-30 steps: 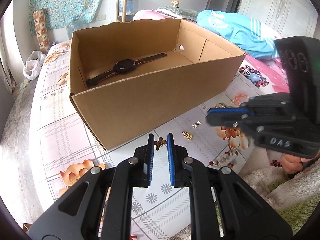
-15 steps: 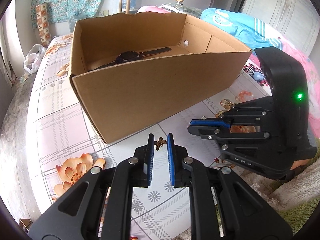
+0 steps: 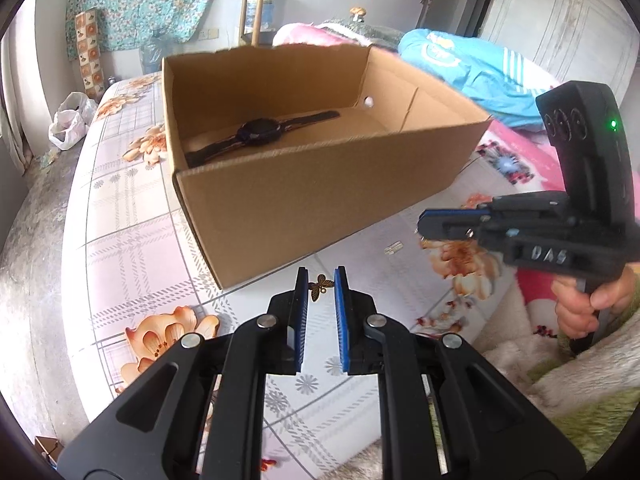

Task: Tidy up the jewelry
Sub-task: 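Carry both gold charms into the box and open both grippers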

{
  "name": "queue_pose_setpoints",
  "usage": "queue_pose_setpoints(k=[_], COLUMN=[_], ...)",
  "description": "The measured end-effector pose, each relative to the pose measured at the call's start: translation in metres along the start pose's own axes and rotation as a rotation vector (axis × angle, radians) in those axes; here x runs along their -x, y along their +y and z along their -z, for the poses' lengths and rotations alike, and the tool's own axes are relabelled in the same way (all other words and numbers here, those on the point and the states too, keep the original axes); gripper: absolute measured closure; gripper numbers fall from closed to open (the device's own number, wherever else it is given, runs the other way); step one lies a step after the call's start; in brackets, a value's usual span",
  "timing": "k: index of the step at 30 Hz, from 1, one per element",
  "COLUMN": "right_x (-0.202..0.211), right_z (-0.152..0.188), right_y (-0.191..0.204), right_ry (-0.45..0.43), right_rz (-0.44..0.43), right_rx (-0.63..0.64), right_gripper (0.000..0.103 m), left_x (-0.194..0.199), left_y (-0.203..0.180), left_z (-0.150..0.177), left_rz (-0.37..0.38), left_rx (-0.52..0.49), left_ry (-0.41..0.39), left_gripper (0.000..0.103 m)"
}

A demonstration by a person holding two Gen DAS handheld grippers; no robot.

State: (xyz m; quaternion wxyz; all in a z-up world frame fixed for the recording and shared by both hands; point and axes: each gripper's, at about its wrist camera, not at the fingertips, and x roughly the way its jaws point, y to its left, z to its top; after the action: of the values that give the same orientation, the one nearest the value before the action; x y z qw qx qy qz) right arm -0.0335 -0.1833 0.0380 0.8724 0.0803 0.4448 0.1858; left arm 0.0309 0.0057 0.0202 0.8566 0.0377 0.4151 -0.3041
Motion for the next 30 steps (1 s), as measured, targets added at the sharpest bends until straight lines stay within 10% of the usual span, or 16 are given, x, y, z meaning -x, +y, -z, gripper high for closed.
queue_pose_setpoints(k=[11, 26, 30], right_x=[0.068, -0.023, -0.024], right_z=[-0.066, -0.145, -0.144], right_y=[0.002, -0.044, -0.052], right_ry=[-0.252, -0.142, -0.170], right_rz=[-0.071, 0.147, 0.153], right_rx=[0.027, -0.073, -0.104], right_gripper=[0.102, 0.099, 0.080], left_x=[0.044, -0.084, -0.088], left_y=[-0.027, 0.002, 0.006], left_z=[-0.072, -0.158, -0.158], left_rz=[0.129, -0.025, -0.058], left_rx=[-0.097, 0.068, 0.084], left_ry=[-0.153, 0.089, 0.088], left_gripper=[0.091, 0.091, 0.089])
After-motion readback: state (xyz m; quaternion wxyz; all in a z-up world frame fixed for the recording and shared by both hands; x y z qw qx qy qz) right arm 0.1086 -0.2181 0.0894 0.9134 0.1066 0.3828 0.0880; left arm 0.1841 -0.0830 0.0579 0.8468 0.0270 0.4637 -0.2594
